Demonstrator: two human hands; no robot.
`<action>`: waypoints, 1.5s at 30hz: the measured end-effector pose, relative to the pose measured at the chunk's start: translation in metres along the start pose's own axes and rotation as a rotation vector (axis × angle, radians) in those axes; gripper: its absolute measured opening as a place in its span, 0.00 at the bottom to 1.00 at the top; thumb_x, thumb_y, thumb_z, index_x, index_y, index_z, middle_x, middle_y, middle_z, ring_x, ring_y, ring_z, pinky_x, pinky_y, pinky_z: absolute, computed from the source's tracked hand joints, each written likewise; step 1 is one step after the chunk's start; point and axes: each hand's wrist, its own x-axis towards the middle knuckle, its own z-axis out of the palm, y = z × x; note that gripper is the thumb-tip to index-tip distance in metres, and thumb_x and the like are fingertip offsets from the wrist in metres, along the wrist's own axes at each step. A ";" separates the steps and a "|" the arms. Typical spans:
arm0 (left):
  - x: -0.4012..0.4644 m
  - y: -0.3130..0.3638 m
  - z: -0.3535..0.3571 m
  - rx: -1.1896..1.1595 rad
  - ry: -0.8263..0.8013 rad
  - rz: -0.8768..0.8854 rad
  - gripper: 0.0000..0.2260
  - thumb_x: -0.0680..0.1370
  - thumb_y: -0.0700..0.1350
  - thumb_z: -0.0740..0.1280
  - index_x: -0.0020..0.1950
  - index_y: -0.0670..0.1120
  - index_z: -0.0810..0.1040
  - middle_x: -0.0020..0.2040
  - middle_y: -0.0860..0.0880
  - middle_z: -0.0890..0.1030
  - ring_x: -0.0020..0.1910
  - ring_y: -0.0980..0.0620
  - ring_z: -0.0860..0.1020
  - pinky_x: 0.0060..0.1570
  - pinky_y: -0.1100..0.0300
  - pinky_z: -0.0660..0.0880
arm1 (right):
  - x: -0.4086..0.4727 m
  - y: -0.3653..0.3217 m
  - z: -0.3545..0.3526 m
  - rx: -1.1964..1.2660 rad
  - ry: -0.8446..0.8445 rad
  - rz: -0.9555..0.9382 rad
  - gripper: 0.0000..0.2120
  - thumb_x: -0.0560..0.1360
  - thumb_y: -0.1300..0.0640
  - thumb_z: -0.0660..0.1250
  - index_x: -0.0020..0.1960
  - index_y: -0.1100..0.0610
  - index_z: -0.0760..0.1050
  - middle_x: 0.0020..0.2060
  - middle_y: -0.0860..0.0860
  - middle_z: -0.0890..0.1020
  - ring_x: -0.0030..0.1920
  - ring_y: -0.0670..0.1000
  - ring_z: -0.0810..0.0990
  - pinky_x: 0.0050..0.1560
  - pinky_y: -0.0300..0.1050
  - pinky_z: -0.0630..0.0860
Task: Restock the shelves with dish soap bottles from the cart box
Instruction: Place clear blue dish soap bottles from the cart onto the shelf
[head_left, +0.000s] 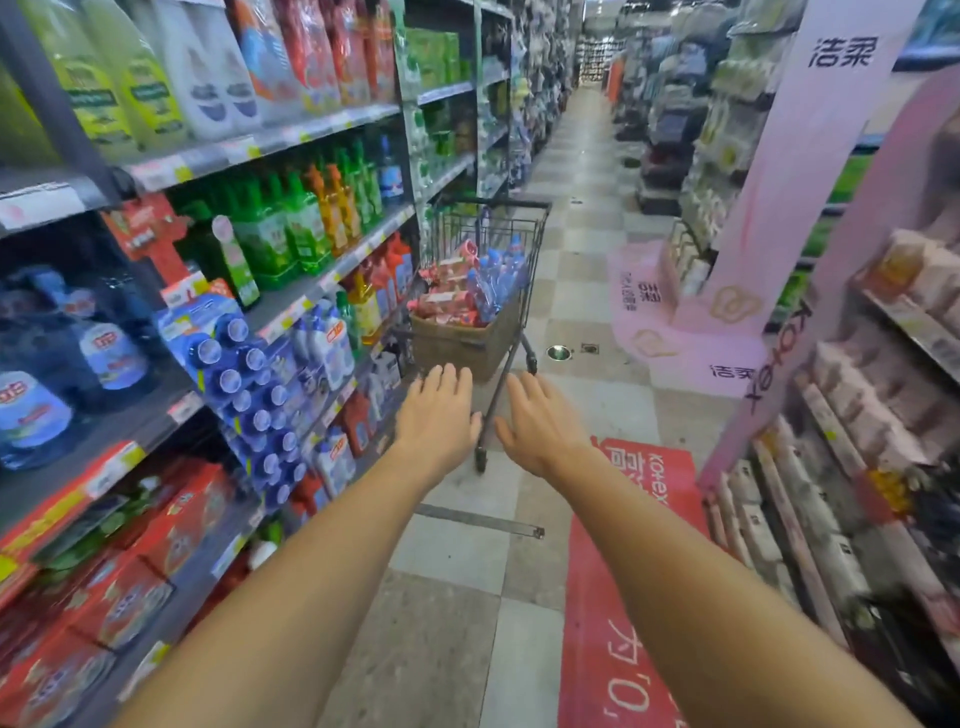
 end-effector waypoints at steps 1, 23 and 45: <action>0.017 0.001 0.007 -0.014 -0.012 -0.001 0.29 0.82 0.54 0.58 0.78 0.41 0.55 0.76 0.43 0.62 0.76 0.44 0.59 0.73 0.50 0.60 | 0.014 0.010 0.005 0.003 -0.010 0.006 0.30 0.80 0.45 0.58 0.76 0.61 0.60 0.71 0.58 0.70 0.71 0.59 0.67 0.72 0.55 0.65; 0.441 -0.068 0.164 -0.087 -0.074 0.051 0.24 0.80 0.52 0.60 0.73 0.42 0.65 0.71 0.44 0.70 0.73 0.44 0.65 0.70 0.51 0.64 | 0.413 0.158 0.116 0.029 -0.207 0.028 0.20 0.80 0.47 0.61 0.66 0.59 0.68 0.64 0.58 0.75 0.66 0.60 0.71 0.66 0.52 0.67; 0.741 -0.078 0.308 -0.121 -0.302 -0.183 0.13 0.79 0.48 0.62 0.59 0.43 0.75 0.59 0.44 0.77 0.61 0.44 0.74 0.60 0.53 0.70 | 0.707 0.328 0.270 0.114 -0.541 -0.102 0.22 0.81 0.49 0.59 0.70 0.61 0.66 0.66 0.60 0.73 0.68 0.61 0.70 0.67 0.54 0.67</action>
